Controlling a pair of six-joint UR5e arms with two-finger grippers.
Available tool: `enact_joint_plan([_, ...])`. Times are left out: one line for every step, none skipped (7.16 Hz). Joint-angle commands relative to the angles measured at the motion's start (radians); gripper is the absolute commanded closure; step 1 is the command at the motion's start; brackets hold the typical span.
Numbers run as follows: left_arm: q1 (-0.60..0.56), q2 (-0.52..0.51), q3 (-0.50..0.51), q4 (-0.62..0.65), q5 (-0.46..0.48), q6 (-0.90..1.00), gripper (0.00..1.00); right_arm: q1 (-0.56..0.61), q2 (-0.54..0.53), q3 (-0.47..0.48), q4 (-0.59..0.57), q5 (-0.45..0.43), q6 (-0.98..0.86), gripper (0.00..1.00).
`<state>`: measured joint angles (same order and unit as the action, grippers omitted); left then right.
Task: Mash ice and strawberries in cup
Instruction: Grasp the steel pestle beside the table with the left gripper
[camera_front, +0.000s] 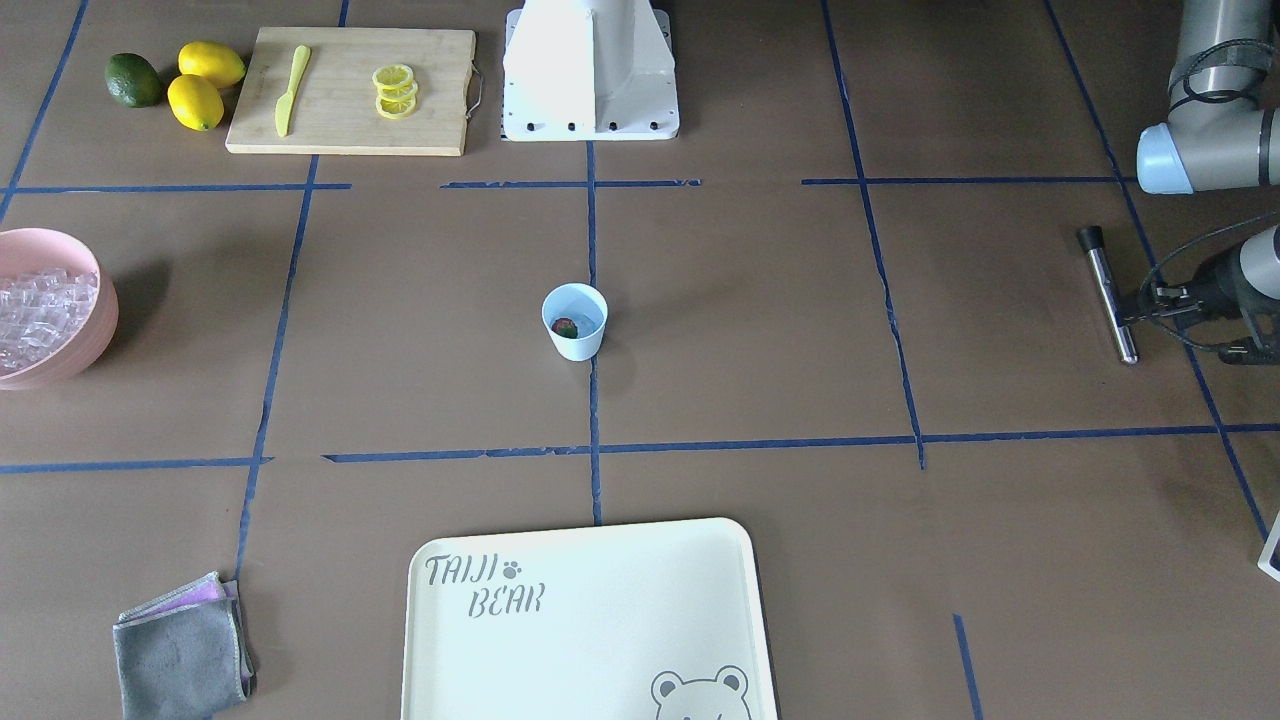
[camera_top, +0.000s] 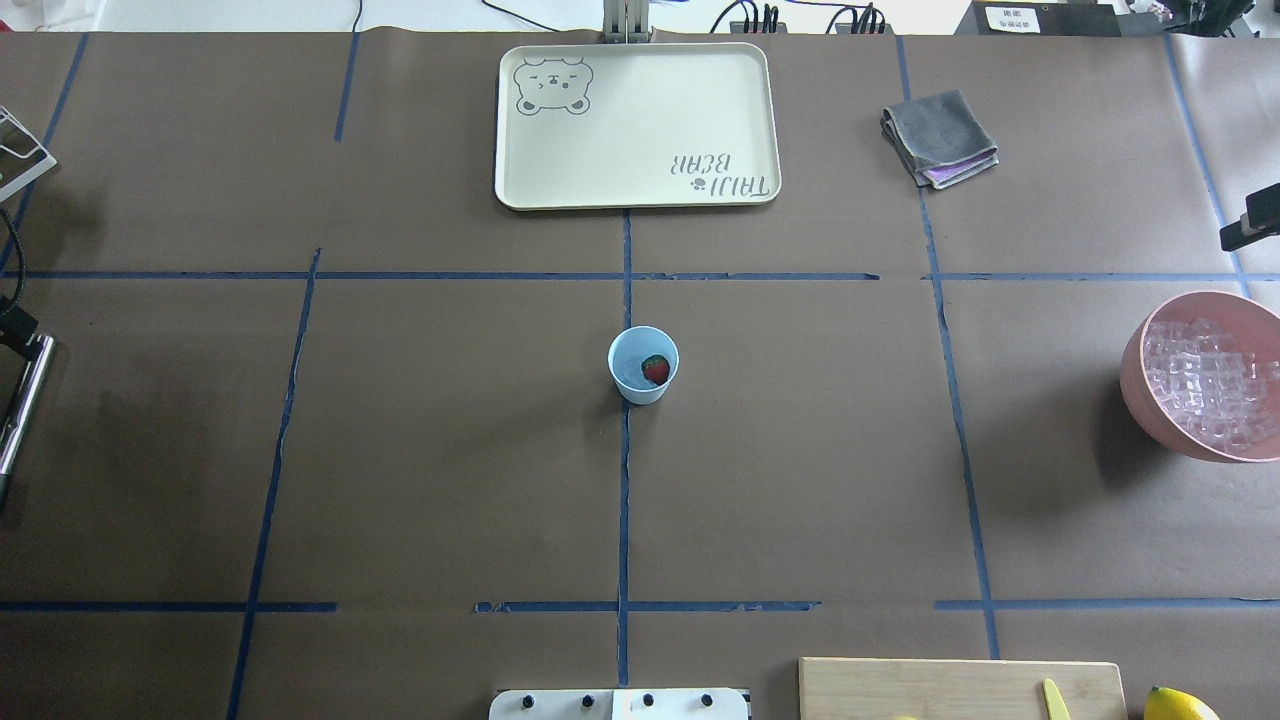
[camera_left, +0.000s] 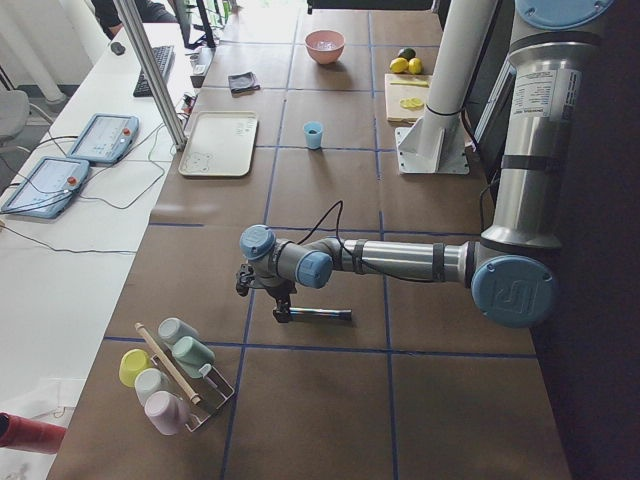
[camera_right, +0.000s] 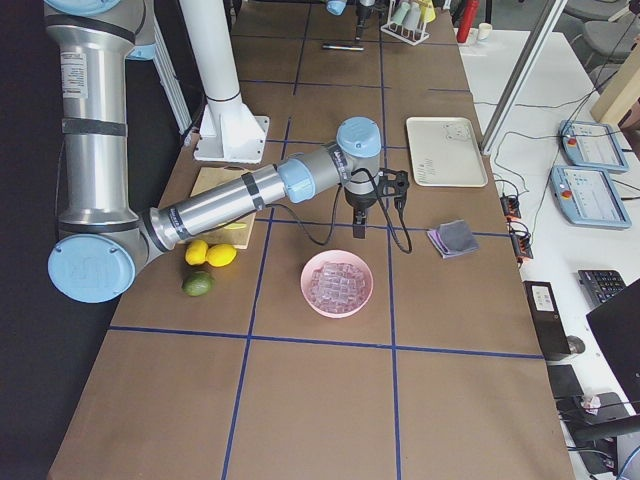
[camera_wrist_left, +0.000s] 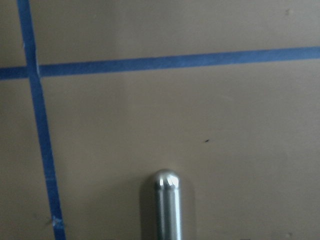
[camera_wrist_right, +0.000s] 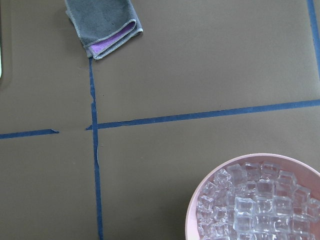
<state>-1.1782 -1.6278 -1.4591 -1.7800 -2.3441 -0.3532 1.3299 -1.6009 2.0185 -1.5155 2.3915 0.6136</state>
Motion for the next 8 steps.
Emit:
enact_joint_plan([0.005,-0.004,0.043,0.002,-0.003,-0.004,0.12,-0.001,-0.007,0.003,0.000,0.000,0.001,0.00])
enact_joint_plan([0.006,-0.010,0.051,0.005,-0.003,-0.010,0.12,-0.001,-0.010,0.003,0.000,0.000,0.000,0.00])
enact_joint_plan([0.023,-0.012,0.052,0.005,-0.003,-0.013,0.11,-0.001,-0.013,0.003,0.000,0.000,0.000,0.00])
enact_joint_plan([0.040,-0.017,0.060,0.004,-0.003,-0.012,0.11,-0.001,-0.013,0.005,0.000,0.000,0.000,0.00])
enact_joint_plan([0.052,-0.026,0.060,0.002,-0.003,-0.012,0.11,-0.001,-0.013,0.005,0.000,0.002,0.000,0.00])
enact_joint_plan([0.055,-0.026,0.072,-0.002,-0.003,-0.010,0.11,-0.001,-0.013,0.005,0.001,0.002,0.000,0.00])
enact_joint_plan([0.055,-0.026,0.075,-0.002,-0.001,-0.010,0.11,-0.001,-0.013,0.003,0.001,0.002,0.000,0.00])
enact_joint_plan([0.060,-0.026,0.075,-0.002,-0.001,-0.010,0.14,-0.001,-0.013,0.003,0.001,0.002,0.000,0.00])
